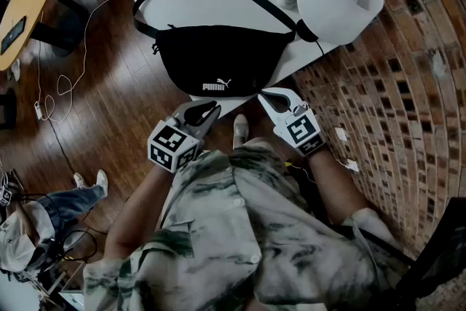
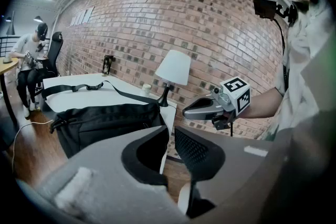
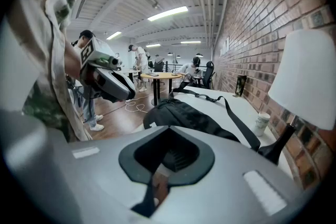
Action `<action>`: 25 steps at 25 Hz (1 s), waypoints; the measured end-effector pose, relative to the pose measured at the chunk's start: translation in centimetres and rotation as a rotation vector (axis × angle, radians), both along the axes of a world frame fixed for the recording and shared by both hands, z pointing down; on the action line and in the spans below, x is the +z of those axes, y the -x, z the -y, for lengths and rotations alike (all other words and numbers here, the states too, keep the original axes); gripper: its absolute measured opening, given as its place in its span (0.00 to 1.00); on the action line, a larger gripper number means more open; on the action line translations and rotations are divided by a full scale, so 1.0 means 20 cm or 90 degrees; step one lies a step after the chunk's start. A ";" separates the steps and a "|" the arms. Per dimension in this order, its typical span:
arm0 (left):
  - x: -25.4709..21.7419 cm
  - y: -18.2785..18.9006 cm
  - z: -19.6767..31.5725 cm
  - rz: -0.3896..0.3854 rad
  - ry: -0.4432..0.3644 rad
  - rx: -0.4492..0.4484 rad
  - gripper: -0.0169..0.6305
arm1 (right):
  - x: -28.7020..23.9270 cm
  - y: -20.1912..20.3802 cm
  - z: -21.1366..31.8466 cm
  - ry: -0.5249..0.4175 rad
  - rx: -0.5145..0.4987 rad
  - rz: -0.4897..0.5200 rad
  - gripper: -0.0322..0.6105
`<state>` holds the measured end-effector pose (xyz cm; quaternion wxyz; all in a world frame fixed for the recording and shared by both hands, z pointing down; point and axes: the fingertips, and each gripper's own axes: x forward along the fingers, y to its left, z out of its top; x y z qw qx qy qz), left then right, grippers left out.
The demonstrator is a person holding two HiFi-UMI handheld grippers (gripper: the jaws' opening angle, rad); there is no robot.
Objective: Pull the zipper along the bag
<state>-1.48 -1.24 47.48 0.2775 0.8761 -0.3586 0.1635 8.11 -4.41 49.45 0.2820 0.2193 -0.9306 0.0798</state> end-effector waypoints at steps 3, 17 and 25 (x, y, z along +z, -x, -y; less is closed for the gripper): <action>0.11 -0.15 0.17 0.038 0.009 0.009 0.13 | 0.15 -0.06 0.22 -0.014 -0.026 -0.053 0.05; 0.65 -0.32 0.55 0.280 0.072 0.057 0.22 | 0.60 0.05 0.49 0.051 -0.097 -0.115 0.05; 0.79 -0.31 0.57 0.374 0.083 0.057 0.21 | 0.69 0.04 0.47 0.071 -0.099 -0.132 0.05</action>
